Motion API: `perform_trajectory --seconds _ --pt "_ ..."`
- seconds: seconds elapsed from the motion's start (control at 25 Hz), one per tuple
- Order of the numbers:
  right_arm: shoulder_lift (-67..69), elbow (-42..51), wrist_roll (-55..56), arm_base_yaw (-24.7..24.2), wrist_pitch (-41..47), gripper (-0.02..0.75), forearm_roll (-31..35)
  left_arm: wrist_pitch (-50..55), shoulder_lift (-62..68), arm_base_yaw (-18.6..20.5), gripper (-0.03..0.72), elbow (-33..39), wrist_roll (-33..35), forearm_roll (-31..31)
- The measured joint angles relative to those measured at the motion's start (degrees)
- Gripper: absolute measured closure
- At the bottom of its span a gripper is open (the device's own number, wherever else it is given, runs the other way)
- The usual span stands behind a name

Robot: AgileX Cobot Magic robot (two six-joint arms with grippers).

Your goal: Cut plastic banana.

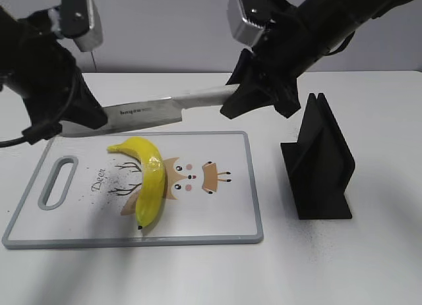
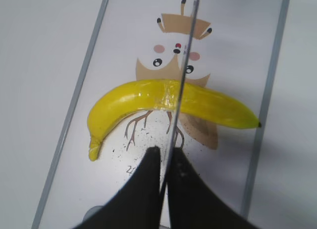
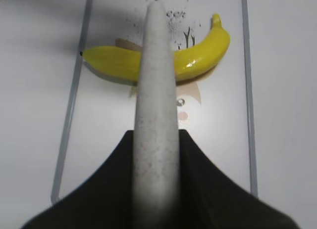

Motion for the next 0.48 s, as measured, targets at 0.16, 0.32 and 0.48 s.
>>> perform_trajectory --seconds 0.16,0.32,0.48 --pt "1.5 -0.1 3.2 0.9 -2.9 0.574 -6.3 -3.2 4.5 -1.1 0.669 -0.1 -0.7 0.5" --pt "6.9 -0.2 4.1 1.3 -5.8 0.574 -8.1 -6.4 10.2 -1.3 0.669 -0.1 -0.7 1.1" --pt "15.0 -0.4 5.3 1.6 -8.6 0.574 -10.6 -10.6 18.1 -1.4 0.666 0.2 -0.5 1.0"
